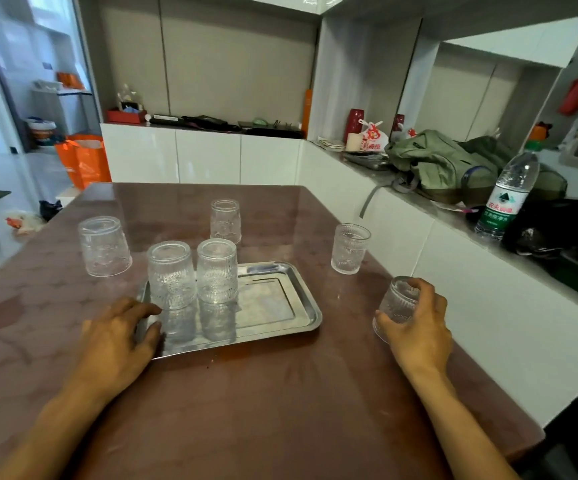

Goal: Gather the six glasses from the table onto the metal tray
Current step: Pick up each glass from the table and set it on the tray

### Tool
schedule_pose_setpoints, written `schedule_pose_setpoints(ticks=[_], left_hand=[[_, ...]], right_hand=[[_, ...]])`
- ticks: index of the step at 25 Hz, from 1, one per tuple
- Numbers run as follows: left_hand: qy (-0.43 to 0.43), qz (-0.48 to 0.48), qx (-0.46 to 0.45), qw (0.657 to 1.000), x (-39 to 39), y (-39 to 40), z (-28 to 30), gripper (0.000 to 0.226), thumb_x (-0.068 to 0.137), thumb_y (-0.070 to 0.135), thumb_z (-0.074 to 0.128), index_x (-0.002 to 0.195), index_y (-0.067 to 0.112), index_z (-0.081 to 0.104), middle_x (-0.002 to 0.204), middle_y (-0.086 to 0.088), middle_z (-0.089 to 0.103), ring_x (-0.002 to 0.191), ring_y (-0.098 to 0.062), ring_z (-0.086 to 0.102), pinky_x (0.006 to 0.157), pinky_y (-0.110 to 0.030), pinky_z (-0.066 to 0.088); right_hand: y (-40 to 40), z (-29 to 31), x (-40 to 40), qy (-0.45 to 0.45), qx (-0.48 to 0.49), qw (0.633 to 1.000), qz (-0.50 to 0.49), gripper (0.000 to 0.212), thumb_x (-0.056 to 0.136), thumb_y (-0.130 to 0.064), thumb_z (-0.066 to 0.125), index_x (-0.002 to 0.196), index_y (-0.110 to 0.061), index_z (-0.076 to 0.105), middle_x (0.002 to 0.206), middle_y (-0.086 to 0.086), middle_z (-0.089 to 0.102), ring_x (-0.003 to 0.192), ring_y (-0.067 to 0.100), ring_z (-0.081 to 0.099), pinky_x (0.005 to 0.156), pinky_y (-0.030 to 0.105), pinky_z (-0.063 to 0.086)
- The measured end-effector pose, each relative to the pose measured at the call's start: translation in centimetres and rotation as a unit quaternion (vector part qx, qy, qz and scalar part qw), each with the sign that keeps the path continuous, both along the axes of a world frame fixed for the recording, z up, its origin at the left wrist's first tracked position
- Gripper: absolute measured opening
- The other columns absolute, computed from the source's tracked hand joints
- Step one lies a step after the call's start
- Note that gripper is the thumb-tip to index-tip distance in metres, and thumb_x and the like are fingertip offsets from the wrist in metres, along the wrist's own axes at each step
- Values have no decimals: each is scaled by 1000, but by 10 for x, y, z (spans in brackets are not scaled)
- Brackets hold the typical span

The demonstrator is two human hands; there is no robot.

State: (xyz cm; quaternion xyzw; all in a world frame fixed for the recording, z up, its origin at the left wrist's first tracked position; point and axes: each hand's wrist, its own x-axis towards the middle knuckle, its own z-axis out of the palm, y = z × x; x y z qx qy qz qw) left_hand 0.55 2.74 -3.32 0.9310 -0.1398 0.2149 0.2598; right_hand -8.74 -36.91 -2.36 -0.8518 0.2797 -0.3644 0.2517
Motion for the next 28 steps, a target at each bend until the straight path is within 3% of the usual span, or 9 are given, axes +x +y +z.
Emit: schedule_pose_setpoints(ticks=[4,6,7,11,14,18,22,25,28], left_hand=[[30,-4,-22,999,5,0,-4,16,83,14,71,99,14,73,100,-11,68,86,-35,65,83,-54,50],[36,-12,-28,999,7,1,-6,18,83,20,66,99,14,72,98,-11,67,87,-34,62,84,-54,51],[41,-15,-29,999,7,1,-5,23,82,25,62,99,14,72,97,-11,67,90,-34,61,84,-52,51],[44,-38,-51,997,8,1,-8,21,80,22,65,97,12,73,94,-10,66,95,-31,57,80,-46,52],[29,-51,-63,996,10,3,-11,19,77,6,77,95,11,74,90,-5,64,88,-29,57,73,-37,48],[25,-45,-79,996,13,4,-12,19,76,3,78,94,9,75,90,-6,66,87,-28,56,73,-32,44],[16,-54,-78,995,16,3,-12,16,76,0,77,91,7,75,85,-5,65,82,-29,57,69,-33,46],[22,-54,-73,996,14,3,-9,15,77,-1,75,90,7,75,87,-3,65,85,-29,57,69,-33,47],[29,-54,-62,996,11,1,-7,15,78,-2,74,89,9,75,88,-3,66,85,-27,57,69,-29,46]], right_hand=[[38,12,13,-100,49,982,152,72,62,-32,90,111,-53,42,111,-20,51,100,6,56,76,19,47],[68,25,33,-147,98,954,242,72,60,-32,88,109,-58,42,113,-31,50,99,-9,53,74,6,44],[82,32,47,-163,115,942,270,71,59,-33,87,110,-56,44,115,-29,52,101,-10,54,74,6,46],[125,38,104,-141,141,934,298,68,62,-32,86,117,-43,47,122,-12,58,99,12,63,71,27,56],[139,18,133,-90,106,953,270,68,66,-27,84,122,-34,46,126,-4,52,97,16,58,62,17,45],[147,-5,150,-49,51,965,252,67,69,-27,80,123,-35,41,119,-2,48,86,16,58,55,22,45],[144,-8,158,-8,-5,962,274,71,71,-24,80,123,-39,35,125,0,46,92,19,55,66,36,55],[138,-3,159,31,5,954,300,72,75,-21,77,126,-40,29,133,2,41,98,23,59,68,35,55],[127,-1,151,56,42,934,351,90,73,-22,79,139,-42,21,148,1,32,126,24,47,92,37,49]])
